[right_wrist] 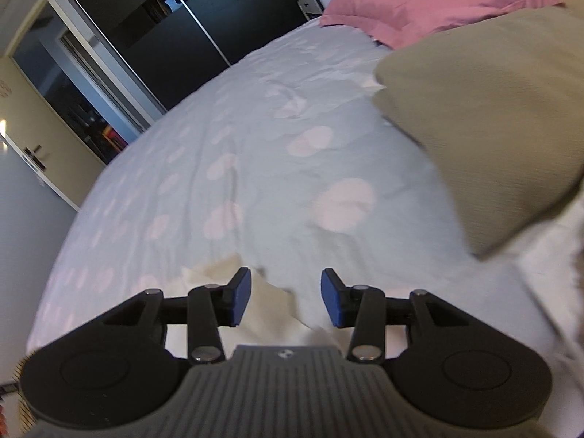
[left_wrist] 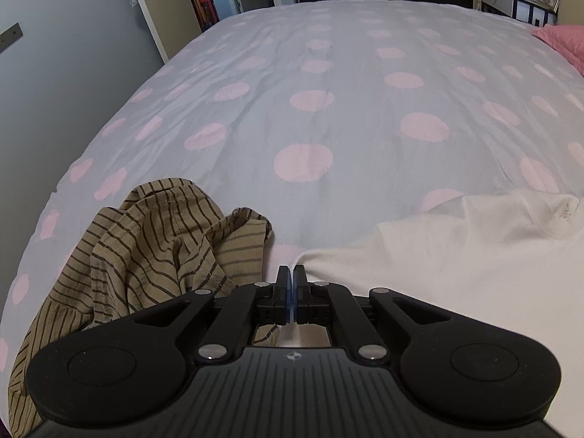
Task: Fold clothes
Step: 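Grasp the shirt hem with both grippers, then open them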
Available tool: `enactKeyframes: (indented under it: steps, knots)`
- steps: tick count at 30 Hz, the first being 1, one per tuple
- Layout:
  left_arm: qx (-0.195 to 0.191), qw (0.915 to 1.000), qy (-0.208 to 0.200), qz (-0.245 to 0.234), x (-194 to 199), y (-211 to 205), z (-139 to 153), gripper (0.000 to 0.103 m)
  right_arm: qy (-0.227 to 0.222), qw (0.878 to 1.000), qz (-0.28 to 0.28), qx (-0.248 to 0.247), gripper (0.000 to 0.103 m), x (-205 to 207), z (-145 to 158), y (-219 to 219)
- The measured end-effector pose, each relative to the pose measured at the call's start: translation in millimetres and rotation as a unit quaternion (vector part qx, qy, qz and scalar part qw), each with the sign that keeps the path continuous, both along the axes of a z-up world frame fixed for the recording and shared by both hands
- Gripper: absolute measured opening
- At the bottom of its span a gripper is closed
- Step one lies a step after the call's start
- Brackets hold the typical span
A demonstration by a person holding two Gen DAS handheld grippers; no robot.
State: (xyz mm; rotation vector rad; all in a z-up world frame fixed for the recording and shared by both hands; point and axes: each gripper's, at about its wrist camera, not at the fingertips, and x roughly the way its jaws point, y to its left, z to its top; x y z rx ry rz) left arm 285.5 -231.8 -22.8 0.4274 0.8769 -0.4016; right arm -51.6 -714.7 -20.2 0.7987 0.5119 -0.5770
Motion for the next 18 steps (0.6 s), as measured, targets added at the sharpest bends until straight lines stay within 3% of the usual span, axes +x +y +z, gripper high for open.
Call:
enactKeyframes:
  steps: [3, 7, 8, 10, 13, 18]
  knots:
    - [0.005, 1.0000, 0.008, 0.000, 2.8, 1.1, -5.1, 0.000, -0.003, 1.000, 0.017, 0.010, 0.067, 23.5, -3.7, -1.4]
    - [0.011, 0.9998, 0.017, 0.002, 5.4, 2.7, -10.4, 0.000, 0.015, 0.999, 0.015, 0.038, 0.067, 41.2, -25.9, -1.7]
    - [0.011, 0.9998, 0.018, 0.001, 5.7, 2.5, -10.9, 0.000, 0.016, 0.998, 0.012, 0.055, 0.064, 42.9, -33.5, -2.5]
    - [0.011, 0.9998, 0.019, 0.000, 6.1, 2.3, -10.6, 0.000, 0.020, 0.997, 0.016, 0.075, 0.015, 45.0, -41.6, -1.1]
    - [0.009, 0.9997, 0.021, 0.000, 7.7, 2.2, -9.9, 0.000, 0.042, 0.998, 0.020, 0.047, 0.009, 46.4, -34.3, 5.6]
    - [0.022, 0.9996, 0.018, 0.002, 6.5, -2.3, -11.0, 0.000, 0.116, 0.992, -0.026, -0.051, 0.006, 23.7, -3.5, 7.3]
